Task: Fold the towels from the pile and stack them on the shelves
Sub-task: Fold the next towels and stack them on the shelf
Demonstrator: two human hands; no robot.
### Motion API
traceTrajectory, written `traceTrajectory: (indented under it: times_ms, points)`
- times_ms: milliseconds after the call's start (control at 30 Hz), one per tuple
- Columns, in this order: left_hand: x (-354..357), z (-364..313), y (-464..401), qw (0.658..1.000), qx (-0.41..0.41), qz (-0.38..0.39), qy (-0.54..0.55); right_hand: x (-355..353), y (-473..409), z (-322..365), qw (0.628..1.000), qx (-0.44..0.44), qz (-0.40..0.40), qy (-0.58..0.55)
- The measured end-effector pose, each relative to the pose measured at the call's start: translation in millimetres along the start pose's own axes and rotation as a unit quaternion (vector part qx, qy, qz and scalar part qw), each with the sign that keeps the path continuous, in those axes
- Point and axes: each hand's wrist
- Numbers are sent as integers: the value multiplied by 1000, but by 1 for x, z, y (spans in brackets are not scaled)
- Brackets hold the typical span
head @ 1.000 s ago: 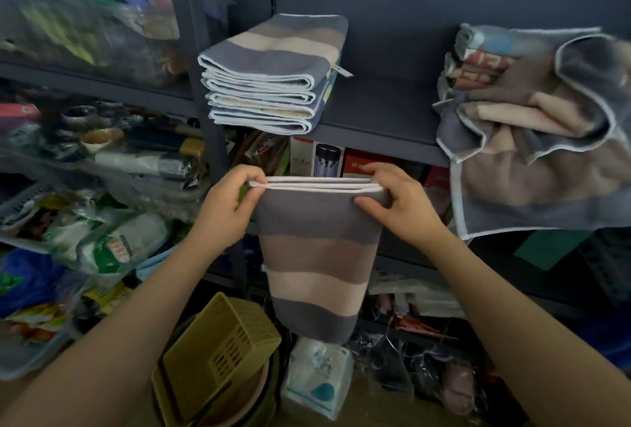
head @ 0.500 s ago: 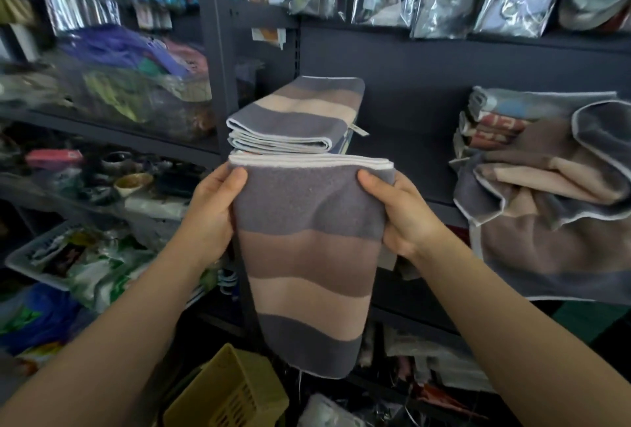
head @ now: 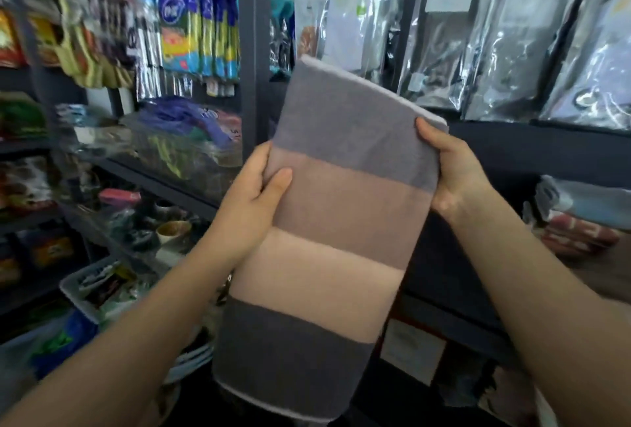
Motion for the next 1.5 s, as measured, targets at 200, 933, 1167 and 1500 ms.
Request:
traceTrajectory:
  times_ms: [200, 933, 1167, 1500]
  points:
    - [2, -29, -120, 997, -29, 67, -33, -35, -77, 40, 999, -1, -24, -35]
    - [60, 143, -254, 913, -276, 80, -290, -176, -238, -34, 946, 53, -194, 253]
    - [57, 141, -218, 813, -309, 286, -402, -167, -197, -31, 945, 128, -156, 258]
    - [51, 53, -101, 868, 7, 367, -336, -119, -131, -56, 946, 92, -128, 282]
Point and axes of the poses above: each hand's wrist, its own y-axis away from the middle knuckle, its own x-axis out of the palm, z = x × y, and after that the axes turned 10 degrees about z, right-handed
